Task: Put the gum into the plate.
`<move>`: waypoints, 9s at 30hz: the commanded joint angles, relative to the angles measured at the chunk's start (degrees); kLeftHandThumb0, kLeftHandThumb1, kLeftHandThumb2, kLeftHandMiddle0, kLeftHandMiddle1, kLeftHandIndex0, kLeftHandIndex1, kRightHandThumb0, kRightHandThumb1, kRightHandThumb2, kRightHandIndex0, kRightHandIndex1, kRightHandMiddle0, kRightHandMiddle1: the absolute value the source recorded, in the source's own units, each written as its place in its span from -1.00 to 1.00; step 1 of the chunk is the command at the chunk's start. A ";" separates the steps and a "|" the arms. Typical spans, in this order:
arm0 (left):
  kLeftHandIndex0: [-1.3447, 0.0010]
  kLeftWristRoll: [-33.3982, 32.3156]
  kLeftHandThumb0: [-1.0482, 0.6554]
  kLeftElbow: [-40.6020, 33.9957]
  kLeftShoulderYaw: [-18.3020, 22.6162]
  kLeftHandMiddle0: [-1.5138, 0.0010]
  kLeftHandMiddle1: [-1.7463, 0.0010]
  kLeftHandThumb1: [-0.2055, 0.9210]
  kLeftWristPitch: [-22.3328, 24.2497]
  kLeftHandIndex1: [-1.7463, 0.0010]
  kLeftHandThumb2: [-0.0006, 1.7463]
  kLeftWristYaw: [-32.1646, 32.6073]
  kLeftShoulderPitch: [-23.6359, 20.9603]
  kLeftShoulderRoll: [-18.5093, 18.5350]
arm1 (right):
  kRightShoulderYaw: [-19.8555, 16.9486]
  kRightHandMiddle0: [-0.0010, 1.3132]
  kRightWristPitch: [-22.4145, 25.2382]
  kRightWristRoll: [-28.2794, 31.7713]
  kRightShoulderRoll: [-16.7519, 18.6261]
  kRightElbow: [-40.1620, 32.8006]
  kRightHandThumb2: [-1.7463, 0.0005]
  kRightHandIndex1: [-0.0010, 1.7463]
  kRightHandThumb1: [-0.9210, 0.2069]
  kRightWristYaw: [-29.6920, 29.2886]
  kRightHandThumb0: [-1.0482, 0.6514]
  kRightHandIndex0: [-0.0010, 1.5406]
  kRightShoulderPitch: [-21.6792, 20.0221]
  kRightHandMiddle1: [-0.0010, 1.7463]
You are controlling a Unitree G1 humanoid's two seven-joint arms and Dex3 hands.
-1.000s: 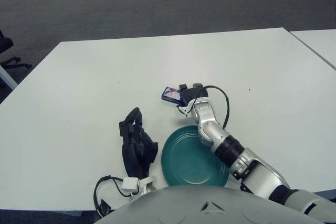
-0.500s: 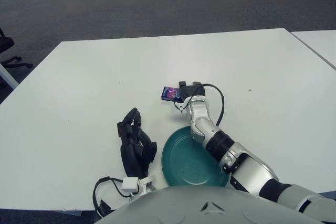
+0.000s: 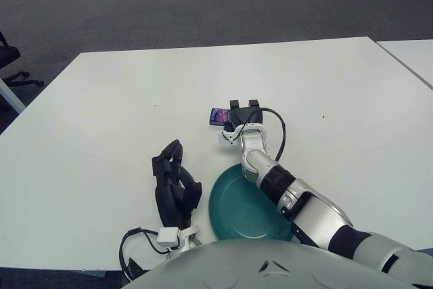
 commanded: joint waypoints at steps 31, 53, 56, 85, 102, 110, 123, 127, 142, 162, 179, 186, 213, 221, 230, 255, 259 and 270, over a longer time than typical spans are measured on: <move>0.57 3.44 -0.74 0.76 -3.32 0.55 0.34 1.00 -0.77 -0.53 -0.10 3.86 -2.03 -11.89 | 1.79 -0.41 -9.43 2.07 -17.93 -24.61 -0.06 1.00 -0.47 6.41 -0.24 -0.53 5.97 1.00; 0.64 4.30 -0.76 -2.02 -2.56 0.67 0.24 1.00 1.35 -0.45 -0.04 5.14 -0.19 -10.89 | -9.91 -0.59 -13.76 -1.33 -32.20 -84.65 0.23 1.00 -0.81 26.98 -0.20 -0.54 23.81 1.00; 0.63 3.39 -0.76 -2.18 -2.19 0.68 0.24 1.00 1.55 -0.44 -0.06 4.72 -0.21 -10.35 | -11.17 -0.60 -14.99 0.27 -33.41 -89.29 0.25 1.00 -0.83 29.71 -0.20 -0.56 26.05 1.00; 0.45 3.86 -0.75 -3.90 -1.55 0.66 0.19 1.00 3.10 -0.35 -0.09 6.87 0.13 -9.95 | -24.77 -0.49 -35.91 21.20 -36.13 -101.07 0.06 1.00 -0.61 36.06 -0.22 -0.50 40.63 1.00; 0.44 5.08 -0.76 -2.24 -0.67 0.62 0.19 1.00 4.00 -0.34 -0.12 7.70 -1.35 -8.82 | -29.94 -0.47 -42.19 24.97 -32.42 -101.07 0.03 1.00 -0.58 42.19 -0.22 -0.38 46.86 1.00; 0.43 4.77 -0.77 -1.39 -0.68 0.63 0.13 1.00 4.48 -0.38 -0.14 7.56 -1.80 -8.98 | -29.55 -0.50 -40.76 23.78 -31.83 -101.07 0.08 1.00 -0.63 44.87 -0.22 -0.41 45.77 1.00; 0.49 4.34 -0.81 -0.79 -1.36 0.70 0.13 1.00 4.15 -0.39 -0.10 6.68 -1.96 -8.75 | -28.07 -0.64 -38.57 17.88 -30.96 -94.07 0.34 0.94 -0.92 43.44 -0.19 -0.73 38.34 1.00; 0.54 4.83 -0.79 -0.16 -1.51 0.73 0.12 1.00 3.02 -0.42 -0.10 6.60 -2.16 -8.81 | -26.81 -0.69 -38.46 16.10 -30.99 -87.95 0.39 0.62 -0.98 43.04 -0.19 -0.74 34.21 1.00; 0.68 7.44 -0.75 -1.04 -3.52 0.80 0.05 1.00 2.88 -0.42 -0.05 6.83 -0.80 -9.33 | -20.86 -0.99 -39.43 6.40 -30.19 -79.52 0.21 -0.44 -1.00 36.27 -0.62 -0.66 33.07 -0.22; 0.74 9.66 -0.73 -2.69 -5.20 0.84 -0.04 1.00 4.80 -0.32 -0.04 7.18 0.09 -9.53 | -14.41 -1.00 -38.08 0.16 -27.06 -72.53 0.20 0.32 -1.00 35.83 -0.67 -0.82 29.34 -0.08; 0.81 8.68 -0.79 -1.22 -5.19 0.74 0.30 1.00 4.51 -0.21 -0.01 8.11 0.48 -10.37 | -11.85 -1.00 -36.87 -1.00 -25.73 -71.70 0.36 0.99 -1.00 35.25 -0.64 -1.00 30.20 0.16; 0.83 3.06 -0.78 -1.07 -6.34 0.71 0.40 1.00 2.34 -0.19 0.00 4.79 0.31 -9.44 | -11.05 -1.00 -36.36 -1.49 -25.03 -69.27 0.38 0.97 -1.00 33.37 -0.65 -1.00 29.73 0.30; 0.57 8.21 -0.73 -2.88 -6.14 0.71 0.38 1.00 -3.04 -0.35 -0.03 4.53 3.34 -10.05 | -8.28 -1.00 -35.10 -3.01 -24.54 -57.11 0.43 0.56 -1.00 28.43 -0.74 -0.91 22.99 0.17; 0.62 11.55 -0.74 -1.42 -6.73 0.73 0.44 1.00 -6.23 -0.31 -0.07 4.40 2.57 -8.86 | -6.91 -1.00 -34.47 -3.35 -24.52 -53.80 0.44 0.58 -1.00 28.20 -0.75 -0.94 20.38 0.07; 0.71 14.81 -0.76 0.24 -5.98 0.69 0.54 1.00 -8.13 -0.23 -0.07 4.90 1.87 -9.00 | -6.21 -1.00 -34.22 -2.63 -24.95 -52.59 0.44 0.77 -1.00 27.79 -0.76 -1.00 19.20 0.08; 0.90 16.13 -0.78 3.19 -5.60 0.63 0.74 1.00 -9.60 -0.09 -0.04 6.71 1.42 -10.64 | -5.60 -1.00 -34.45 -2.18 -25.44 -50.38 0.42 0.87 -1.00 27.67 -0.76 -1.00 17.43 0.09; 0.88 15.19 -0.78 3.25 -5.89 0.61 0.75 1.00 -9.44 -0.09 -0.03 6.70 1.40 -10.76 | -5.35 -1.00 -34.34 -2.21 -25.31 -50.09 0.41 0.89 -1.00 27.92 -0.76 -1.00 17.16 0.12; 0.96 15.20 -0.77 3.32 -6.02 0.62 0.79 1.00 -8.66 -0.06 -0.02 7.36 1.91 -11.37 | -4.99 -1.00 -33.15 -1.43 -24.41 -49.36 0.47 0.88 -1.00 28.47 -0.76 -1.00 17.82 0.22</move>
